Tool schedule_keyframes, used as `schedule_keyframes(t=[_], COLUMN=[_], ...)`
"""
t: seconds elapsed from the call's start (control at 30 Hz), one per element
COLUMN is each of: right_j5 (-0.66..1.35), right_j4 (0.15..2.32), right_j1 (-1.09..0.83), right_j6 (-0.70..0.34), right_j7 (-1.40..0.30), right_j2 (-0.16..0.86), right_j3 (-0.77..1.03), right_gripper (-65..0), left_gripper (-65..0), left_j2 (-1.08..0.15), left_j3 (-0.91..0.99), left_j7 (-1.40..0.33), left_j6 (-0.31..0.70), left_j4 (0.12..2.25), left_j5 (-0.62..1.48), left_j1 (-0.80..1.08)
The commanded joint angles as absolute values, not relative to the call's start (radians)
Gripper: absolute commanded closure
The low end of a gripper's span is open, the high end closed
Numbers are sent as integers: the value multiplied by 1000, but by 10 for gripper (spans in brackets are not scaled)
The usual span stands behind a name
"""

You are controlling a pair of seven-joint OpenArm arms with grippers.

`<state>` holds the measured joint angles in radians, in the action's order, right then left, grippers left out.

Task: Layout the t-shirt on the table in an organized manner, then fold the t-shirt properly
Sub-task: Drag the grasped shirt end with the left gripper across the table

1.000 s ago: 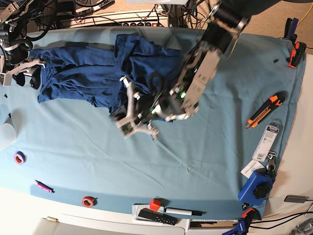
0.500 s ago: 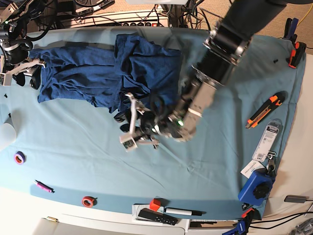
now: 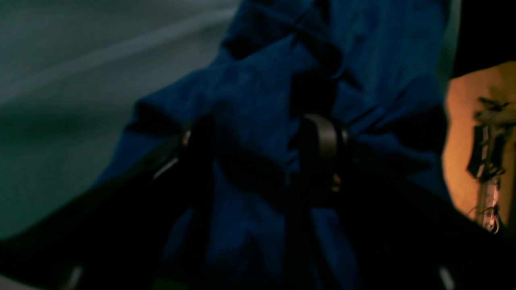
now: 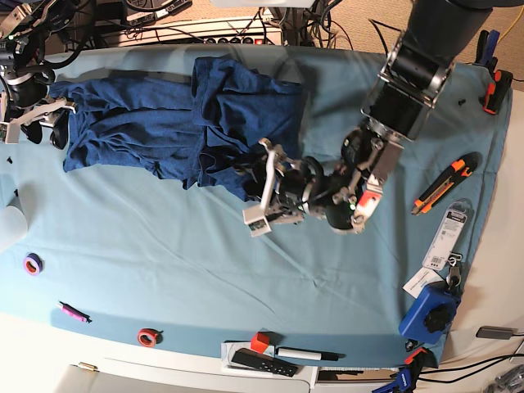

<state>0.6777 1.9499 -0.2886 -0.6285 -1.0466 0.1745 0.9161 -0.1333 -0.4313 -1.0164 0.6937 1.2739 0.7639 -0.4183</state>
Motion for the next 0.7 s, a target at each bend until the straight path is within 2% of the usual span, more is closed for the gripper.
schedule_keyframes(t=[0.0, 0.13, 0.37, 0.47, 0.67], right_j5=[692, 692, 692, 692, 692], right_j4=[1966, 1966, 1966, 1966, 1966], right_j1=[-285, -285, -285, -285, -285], right_j6=[-630, -630, -631, -631, -630], right_j7=[-1021, -1022, -1021, -1021, -1021], right_j2=[191, 191, 191, 191, 191], right_j3=[922, 922, 922, 922, 922], right_gripper=[-349, -349, -349, -349, -350], left_gripper=[-344, -344, -338, -268, -44], left_j2=[-130, -123, -78, -59, -36], left_j3=[-428, -428, -429, -429, -429], left_j7=[-984, -907, -897, -892, -836], left_j6=[698, 696, 688, 670, 671], left_j4=[1290, 1290, 1290, 1290, 1290], left_j5=[761, 697, 635, 635, 624], left_j1=[-437, -422, -412, -413, -413])
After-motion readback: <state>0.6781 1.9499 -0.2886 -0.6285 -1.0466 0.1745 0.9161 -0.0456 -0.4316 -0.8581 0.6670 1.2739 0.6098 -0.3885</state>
